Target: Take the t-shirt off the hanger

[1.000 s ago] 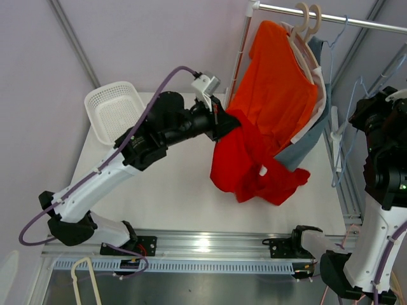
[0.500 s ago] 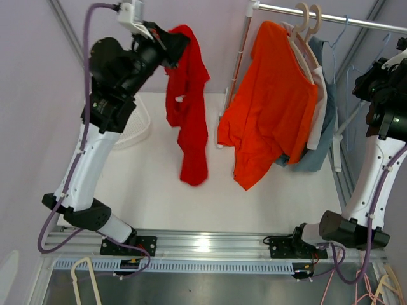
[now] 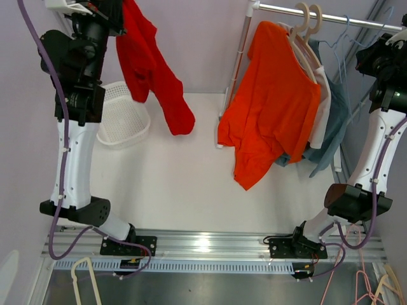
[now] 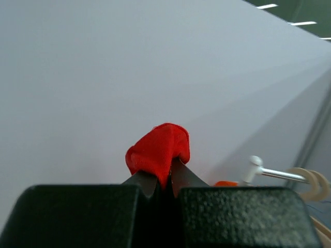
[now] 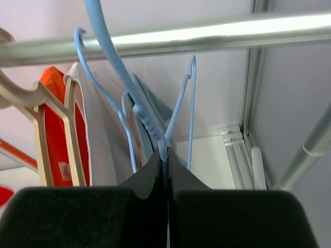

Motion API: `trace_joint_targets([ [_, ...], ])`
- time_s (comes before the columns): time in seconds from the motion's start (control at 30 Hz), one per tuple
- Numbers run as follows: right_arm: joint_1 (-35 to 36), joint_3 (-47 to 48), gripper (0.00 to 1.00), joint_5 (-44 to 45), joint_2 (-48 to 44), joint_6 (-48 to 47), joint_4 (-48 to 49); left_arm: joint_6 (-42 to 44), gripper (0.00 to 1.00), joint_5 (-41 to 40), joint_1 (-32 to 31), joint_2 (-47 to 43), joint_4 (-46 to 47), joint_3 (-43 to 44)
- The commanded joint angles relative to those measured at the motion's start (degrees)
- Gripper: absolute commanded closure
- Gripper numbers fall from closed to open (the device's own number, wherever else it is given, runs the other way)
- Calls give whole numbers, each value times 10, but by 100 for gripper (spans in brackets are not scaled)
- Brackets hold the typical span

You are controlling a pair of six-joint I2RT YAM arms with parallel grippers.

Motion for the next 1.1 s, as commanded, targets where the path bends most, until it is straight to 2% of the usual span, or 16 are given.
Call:
trace_joint_targets([
  [0.0, -3, 38, 100, -21, 20, 13, 64, -23, 99, -24, 51, -23, 57, -35],
  [0.13, -3, 75, 100, -15, 55, 12, 69, -39, 99, -36, 103, -22, 86, -97],
  [0.27, -3, 142, 100, -19, 114, 4, 39, -25, 99, -37, 136, 28, 51, -59],
  [0.43, -3, 145, 100, -12, 150, 0, 50, 17, 99, -49, 138, 79, 53, -59],
  [0.5, -3, 147, 100, -19, 160, 6, 50, 17, 99, -48, 158, 91, 53, -61],
  [0.7, -1, 114, 100, -24, 158, 9, 17, -4, 99, -32, 165, 107, 52, -59],
  [0.73, 0, 102, 95, -8, 150, 12, 10, -6, 99, -32, 165, 107, 52, -58],
  [0.83, 3, 39, 65, 18, 106, 8, 9, -8, 99, -31, 165, 106, 51, -49],
  [0.97, 12, -39, 53, 74, 22, -6, 13, -11, 99, -38, 165, 106, 59, -47],
  [1.0, 13, -47, 51, 84, 9, -10, 9, -11, 100, -38, 165, 108, 70, -48],
  [1.03, 13, -57, 45, 91, -1, -12, -4, -8, 99, -36, 165, 109, 90, -49],
  [1.07, 15, -63, 44, 98, -22, -18, -20, -4, 99, -30, 165, 114, 114, -55],
])
